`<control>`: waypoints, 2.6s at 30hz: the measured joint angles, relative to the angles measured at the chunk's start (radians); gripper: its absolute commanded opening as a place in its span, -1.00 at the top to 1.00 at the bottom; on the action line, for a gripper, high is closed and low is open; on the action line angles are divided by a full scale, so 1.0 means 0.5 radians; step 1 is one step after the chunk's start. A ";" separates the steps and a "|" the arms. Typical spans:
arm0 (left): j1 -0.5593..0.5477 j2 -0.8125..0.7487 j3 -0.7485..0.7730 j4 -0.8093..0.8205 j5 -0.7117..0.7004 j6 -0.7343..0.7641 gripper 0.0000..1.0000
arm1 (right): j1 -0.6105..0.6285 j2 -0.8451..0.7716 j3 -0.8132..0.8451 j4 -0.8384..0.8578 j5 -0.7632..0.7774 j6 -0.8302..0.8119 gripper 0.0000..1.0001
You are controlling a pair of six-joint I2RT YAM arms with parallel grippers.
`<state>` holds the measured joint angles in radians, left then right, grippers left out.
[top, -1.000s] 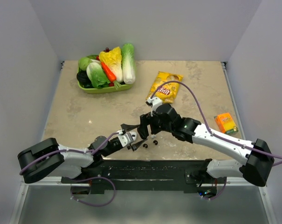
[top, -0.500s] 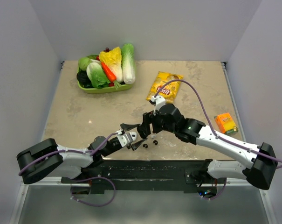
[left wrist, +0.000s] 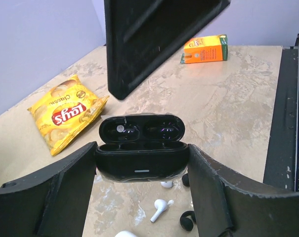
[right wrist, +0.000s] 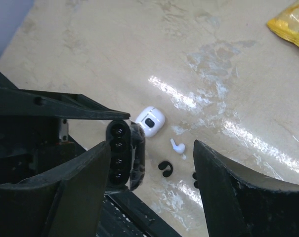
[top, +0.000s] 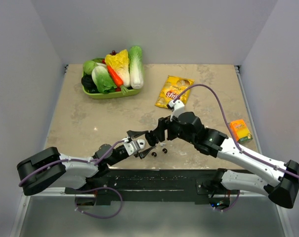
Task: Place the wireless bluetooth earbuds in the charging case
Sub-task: Open the charging case, then pass from the left arm to the right, then pass from the right arm to the left
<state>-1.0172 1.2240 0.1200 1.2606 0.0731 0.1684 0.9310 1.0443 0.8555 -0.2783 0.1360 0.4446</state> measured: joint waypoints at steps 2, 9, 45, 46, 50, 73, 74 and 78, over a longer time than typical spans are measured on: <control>0.000 0.000 0.000 0.002 -0.005 0.000 1.00 | 0.000 -0.037 0.000 0.044 -0.026 -0.001 -0.29; 0.000 0.000 0.000 0.002 -0.008 -0.001 1.00 | 0.000 0.112 0.001 0.085 -0.115 0.004 -0.06; -0.010 0.001 0.002 0.034 -0.014 -0.040 0.21 | 0.011 0.184 -0.014 0.092 -0.119 -0.001 1.00; -0.014 0.001 0.003 0.044 -0.018 -0.048 -0.03 | 0.014 0.170 -0.014 0.085 -0.113 -0.010 1.00; -0.027 -0.004 0.025 0.070 -0.038 -0.095 -0.55 | 0.024 0.096 -0.008 0.049 -0.087 -0.067 1.00; 0.147 -0.446 0.280 -0.610 0.186 -0.641 -1.00 | 0.350 -0.070 0.279 -0.305 0.493 -0.753 1.00; 0.198 -0.441 0.324 -0.629 0.314 -0.688 -1.00 | 0.420 -0.059 0.292 -0.320 0.551 -0.791 1.00; 0.375 -0.344 0.525 -0.726 0.758 -0.826 -1.00 | 0.608 -0.025 0.321 -0.372 0.706 -0.897 1.00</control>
<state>-0.8295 1.0519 0.3824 0.8974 0.4522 -0.2447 1.2350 1.0317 1.0161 -0.4644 0.4889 -0.0040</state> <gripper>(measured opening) 0.997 0.037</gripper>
